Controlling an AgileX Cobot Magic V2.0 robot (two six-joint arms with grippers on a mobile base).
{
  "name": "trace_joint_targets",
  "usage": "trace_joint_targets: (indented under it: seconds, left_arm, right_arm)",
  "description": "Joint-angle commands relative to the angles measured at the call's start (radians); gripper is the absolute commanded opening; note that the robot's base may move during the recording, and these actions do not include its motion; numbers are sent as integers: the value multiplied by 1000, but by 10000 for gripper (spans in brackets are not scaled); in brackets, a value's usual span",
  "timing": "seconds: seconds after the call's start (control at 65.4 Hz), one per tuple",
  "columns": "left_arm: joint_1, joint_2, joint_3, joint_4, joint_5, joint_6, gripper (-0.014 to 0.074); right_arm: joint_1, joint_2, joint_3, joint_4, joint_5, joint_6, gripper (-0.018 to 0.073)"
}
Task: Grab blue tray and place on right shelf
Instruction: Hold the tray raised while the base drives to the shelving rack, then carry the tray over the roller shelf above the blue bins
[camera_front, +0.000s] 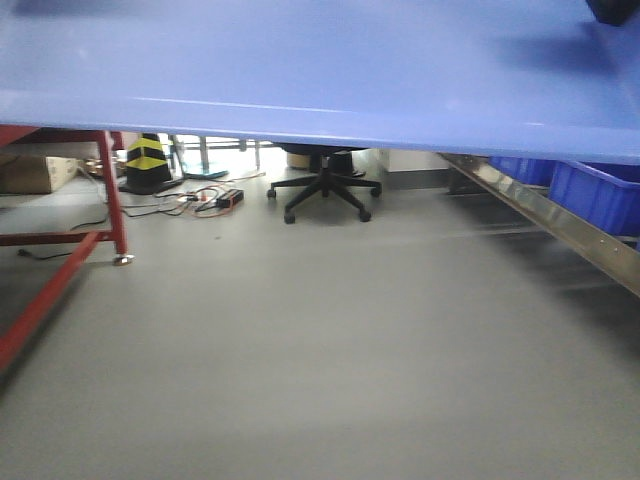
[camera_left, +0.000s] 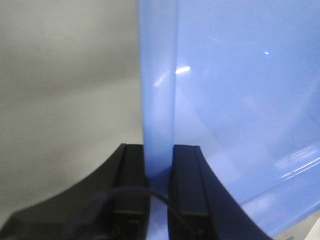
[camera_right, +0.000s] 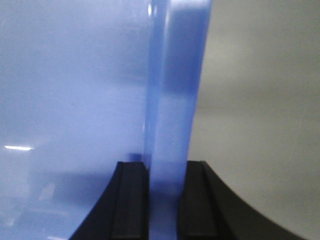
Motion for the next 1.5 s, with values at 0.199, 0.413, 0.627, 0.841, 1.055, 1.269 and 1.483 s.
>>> trace_joint_targets:
  seconds: [0.199,0.413,0.627,0.841,1.055,1.269,1.483]
  left_arm:
    - [5,-27,-27,42,-22,16,-48]
    - [5,-27,-27,42,-22,16,-48]
    - [5,-27,-27,42,-22,16,-48]
    - [5,-27,-27,42,-22,16,-48]
    - [5,-27,-27,42,-22,16,-48]
    - [5,-27,-27,42,-22,16,-48]
    - [5,-27,-27,42,-22,16,-48]
  right_arm:
    - [-10,-16,-32,-96,-35,-25,55]
    - [-10,-16,-32,-96,-35,-25,55]
    - [-10,-16,-32,-96,-35,-25,55]
    - [-10,-16,-32,-96,-35,-25,55]
    - [-10,-16,-32,-96,-35,-25,55]
    - [-10,-16,-32,-96,-35,-25,55]
    - [-10,-16,-32,-96,-35,-25,55]
